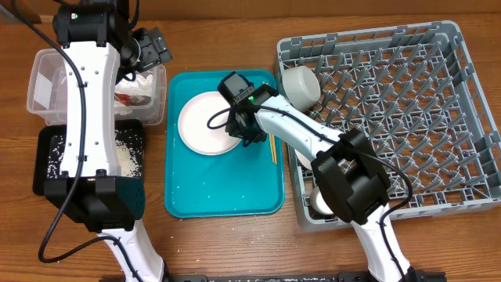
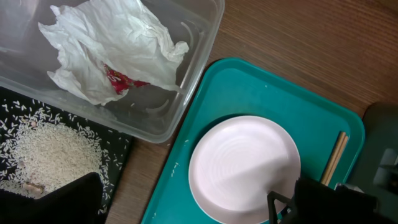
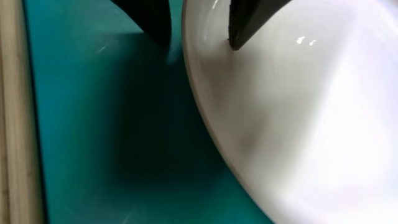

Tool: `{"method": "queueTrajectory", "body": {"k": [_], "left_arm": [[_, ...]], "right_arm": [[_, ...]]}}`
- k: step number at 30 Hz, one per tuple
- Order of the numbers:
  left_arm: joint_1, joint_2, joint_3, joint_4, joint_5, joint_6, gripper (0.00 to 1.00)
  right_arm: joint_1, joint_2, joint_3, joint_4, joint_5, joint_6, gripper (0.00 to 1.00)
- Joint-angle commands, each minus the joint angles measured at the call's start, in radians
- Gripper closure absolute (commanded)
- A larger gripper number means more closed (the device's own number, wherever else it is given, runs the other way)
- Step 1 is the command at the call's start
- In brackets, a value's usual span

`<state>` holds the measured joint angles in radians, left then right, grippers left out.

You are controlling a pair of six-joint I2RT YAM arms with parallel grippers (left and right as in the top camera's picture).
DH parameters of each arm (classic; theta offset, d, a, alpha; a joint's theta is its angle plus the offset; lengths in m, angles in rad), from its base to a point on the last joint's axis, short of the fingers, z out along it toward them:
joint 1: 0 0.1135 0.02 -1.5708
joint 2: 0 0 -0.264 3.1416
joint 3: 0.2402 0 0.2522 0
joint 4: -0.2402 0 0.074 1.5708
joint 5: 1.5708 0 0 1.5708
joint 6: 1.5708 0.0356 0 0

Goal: Sort waste into correct bins and load items into the dishwasher
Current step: 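Grasp the rim of the white plate with the right gripper, then lift the white plate and carry it right into the dish rack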

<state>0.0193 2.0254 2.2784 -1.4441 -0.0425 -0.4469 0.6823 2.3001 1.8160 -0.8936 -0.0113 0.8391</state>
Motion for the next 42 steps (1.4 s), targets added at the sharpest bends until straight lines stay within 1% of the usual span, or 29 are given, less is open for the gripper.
{"method": "queueTrajectory", "body": {"k": [1, 5, 7, 8, 11, 14, 15, 16, 17, 18, 21, 23, 26, 29, 32, 35, 39, 42], "left_arm": [[-0.006, -0.008, 0.016, 0.001, -0.013, -0.006, 0.00], [-0.006, -0.008, 0.016, 0.002, -0.013, -0.006, 0.00], [-0.006, -0.008, 0.016, 0.002, -0.013, -0.006, 0.00], [-0.006, -0.008, 0.016, 0.002, -0.013, -0.006, 0.00], [-0.006, -0.008, 0.016, 0.002, -0.013, -0.006, 0.00], [-0.006, -0.008, 0.016, 0.002, -0.013, -0.006, 0.00], [-0.006, -0.008, 0.016, 0.002, -0.013, -0.006, 0.00], [-0.006, -0.008, 0.016, 0.002, -0.013, -0.006, 0.00], [-0.006, -0.008, 0.016, 0.002, -0.013, -0.006, 0.00], [-0.006, -0.008, 0.016, 0.002, -0.013, -0.006, 0.00], [-0.006, -0.008, 0.016, 0.002, -0.013, -0.006, 0.00], [-0.007, -0.008, 0.016, 0.002, -0.013, -0.006, 0.00], [-0.006, -0.008, 0.016, 0.002, -0.013, -0.006, 0.00], [-0.006, -0.008, 0.016, 0.002, -0.013, -0.006, 0.00], [-0.006, -0.008, 0.016, 0.002, -0.013, -0.006, 0.00], [-0.006, -0.008, 0.016, 0.002, -0.013, -0.006, 0.00], [-0.006, -0.008, 0.016, 0.002, -0.013, -0.006, 0.00], [-0.006, -0.008, 0.016, 0.002, -0.013, -0.006, 0.00]], "right_arm": [[0.003, 0.018, 0.005, 0.002, -0.010, -0.002, 0.96], [0.003, 0.016, 0.044, -0.018, -0.036, -0.063, 0.96], [0.003, 0.006, 0.109, -0.069, -0.021, -0.124, 0.96], [0.003, -0.003, 0.163, -0.119, 0.020, -0.156, 0.96], [0.003, -0.048, 0.336, -0.313, 0.208, -0.211, 0.96], [0.000, -0.098, 0.462, -0.441, 0.358, -0.243, 0.96], [-0.002, -0.128, 0.513, -0.494, 0.462, -0.243, 0.96], [-0.003, -0.141, 0.533, -0.514, 0.516, -0.246, 0.96], [-0.005, -0.168, 0.563, -0.548, 0.640, -0.255, 0.96], [-0.005, -0.181, 0.570, -0.558, 0.707, -0.269, 0.96], [-0.006, -0.223, 0.571, -0.592, 1.012, -0.300, 0.96], [-0.015, -0.224, 0.571, -0.636, 1.196, -0.361, 0.96], [-0.052, -0.224, 0.570, -0.700, 1.345, -0.397, 0.96], [-0.115, -0.224, 0.568, -0.730, 1.371, -0.399, 0.96], [-0.206, -0.222, 0.551, -0.728, 1.367, -0.401, 0.96], [-0.258, -0.222, 0.514, -0.705, 1.362, -0.411, 0.96], [-0.285, -0.222, 0.420, -0.593, 1.291, -0.553, 0.96], [-0.284, -0.222, 0.341, -0.483, 1.286, -0.626, 0.96]]}}
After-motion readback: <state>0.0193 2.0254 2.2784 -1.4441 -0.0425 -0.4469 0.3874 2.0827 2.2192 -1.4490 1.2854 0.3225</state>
